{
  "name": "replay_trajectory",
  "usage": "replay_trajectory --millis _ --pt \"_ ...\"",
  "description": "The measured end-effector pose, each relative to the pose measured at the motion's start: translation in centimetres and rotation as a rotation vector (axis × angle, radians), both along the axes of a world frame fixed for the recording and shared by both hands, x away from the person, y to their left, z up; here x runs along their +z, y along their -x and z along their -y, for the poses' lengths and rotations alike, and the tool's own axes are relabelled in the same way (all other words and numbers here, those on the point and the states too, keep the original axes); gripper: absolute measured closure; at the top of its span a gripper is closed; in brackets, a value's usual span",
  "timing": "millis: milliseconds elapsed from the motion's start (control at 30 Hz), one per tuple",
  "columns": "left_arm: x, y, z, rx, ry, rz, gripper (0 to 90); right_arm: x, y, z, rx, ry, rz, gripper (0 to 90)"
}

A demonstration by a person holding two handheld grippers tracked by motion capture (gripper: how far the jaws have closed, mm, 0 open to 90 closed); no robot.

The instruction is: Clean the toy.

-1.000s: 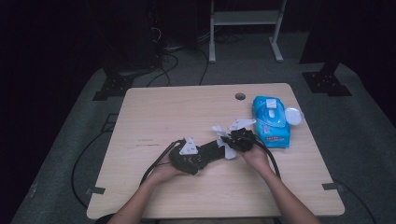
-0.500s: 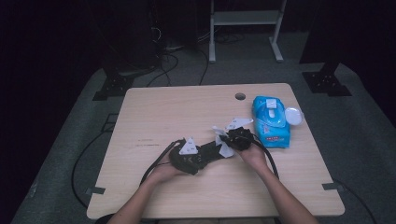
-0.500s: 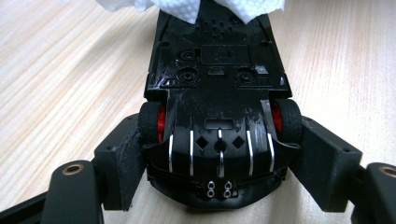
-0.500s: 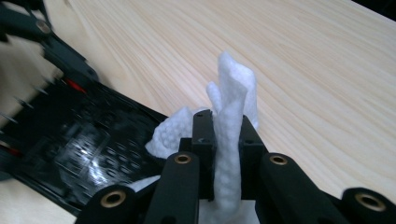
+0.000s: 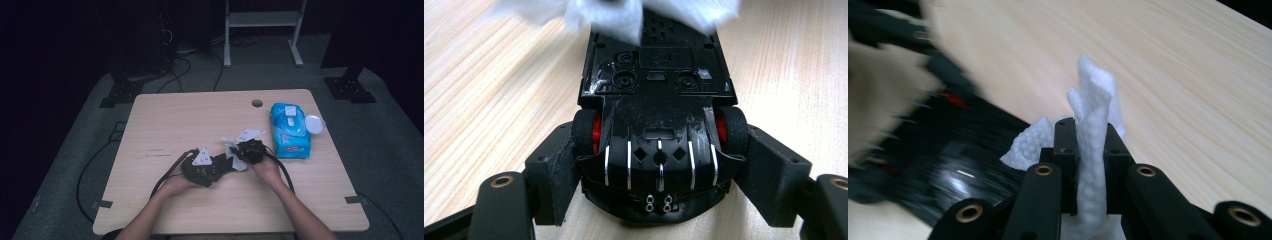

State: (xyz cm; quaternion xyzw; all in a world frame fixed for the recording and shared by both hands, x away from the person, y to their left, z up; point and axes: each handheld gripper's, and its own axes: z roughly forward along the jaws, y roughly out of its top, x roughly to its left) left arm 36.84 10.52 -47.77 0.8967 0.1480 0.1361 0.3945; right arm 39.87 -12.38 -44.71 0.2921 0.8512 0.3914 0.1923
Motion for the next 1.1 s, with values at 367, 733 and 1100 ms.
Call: replay_trajectory --millis 367,733,1100 --pt "0.1 -0.1 0.0 -0.004 -0.004 -0.01 24.5 -0.3 1.5 3.5 -0.012 -0.046 -0.07 81.1" --pt "0.1 -0.1 0.0 -0.014 -0.018 -0.002 24.6 0.3 -0.4 3.1 -0.04 -0.068 -0.101 81.2" --pt "0.0 -0.3 -0.2 -0.01 -0.005 -0.033 24.6 -0.1 0.0 4.2 -0.055 -0.061 -0.097 81.1"
